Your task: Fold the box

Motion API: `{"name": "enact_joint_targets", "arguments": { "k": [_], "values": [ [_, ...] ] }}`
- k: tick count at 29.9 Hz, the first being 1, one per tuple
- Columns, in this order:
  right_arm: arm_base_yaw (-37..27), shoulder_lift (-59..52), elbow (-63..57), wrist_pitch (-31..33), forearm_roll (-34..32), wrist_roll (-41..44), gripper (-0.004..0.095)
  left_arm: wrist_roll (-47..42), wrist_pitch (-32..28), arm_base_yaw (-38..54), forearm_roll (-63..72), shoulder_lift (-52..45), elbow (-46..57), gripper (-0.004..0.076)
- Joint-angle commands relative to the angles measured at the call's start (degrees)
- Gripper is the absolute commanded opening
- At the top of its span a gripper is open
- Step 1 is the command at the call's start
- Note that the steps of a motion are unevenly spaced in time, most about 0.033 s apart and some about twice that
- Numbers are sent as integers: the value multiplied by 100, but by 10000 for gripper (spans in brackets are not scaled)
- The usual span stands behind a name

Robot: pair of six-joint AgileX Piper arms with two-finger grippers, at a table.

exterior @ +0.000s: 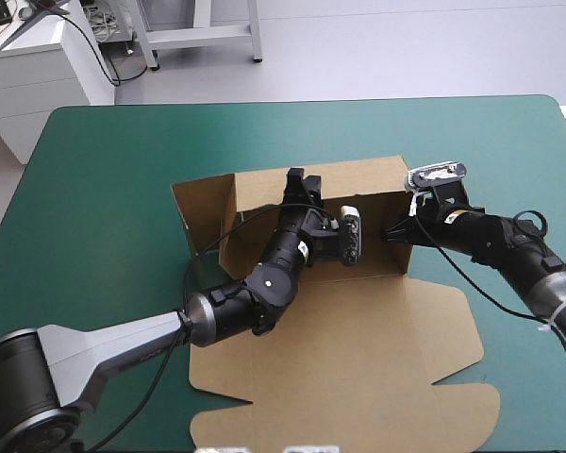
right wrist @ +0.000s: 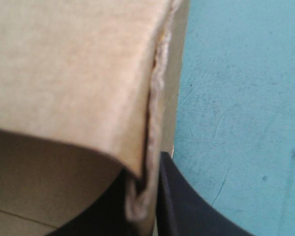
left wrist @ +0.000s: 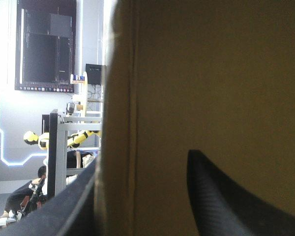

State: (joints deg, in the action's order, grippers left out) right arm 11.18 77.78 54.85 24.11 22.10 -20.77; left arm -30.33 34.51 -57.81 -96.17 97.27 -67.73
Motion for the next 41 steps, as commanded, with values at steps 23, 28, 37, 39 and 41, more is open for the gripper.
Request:
{"name": "enact_joint_targets", "arguments": {
  "k": [23,28,37,39,41],
  "values": [
    [25,1600,4175,4756,-1029,1834,5,-95,1043,342,1874,-2816,-599,-2],
    [25,2210,4612,4756,-1018,1978,4,-95,831,1726,3324,-3100,-599,-2],
    [25,2945,4626,4001,-912,1770,5,1053,504,4149,6704,-2958,-599,-2],
    [25,3048,4626,3795,-912,1728,5,1470,504,4551,7312,-2915,-599,-2],
    [25,3075,4626,3656,-941,1728,5,1906,502,4841,7842,-2858,-599,-2]
  ]
}}
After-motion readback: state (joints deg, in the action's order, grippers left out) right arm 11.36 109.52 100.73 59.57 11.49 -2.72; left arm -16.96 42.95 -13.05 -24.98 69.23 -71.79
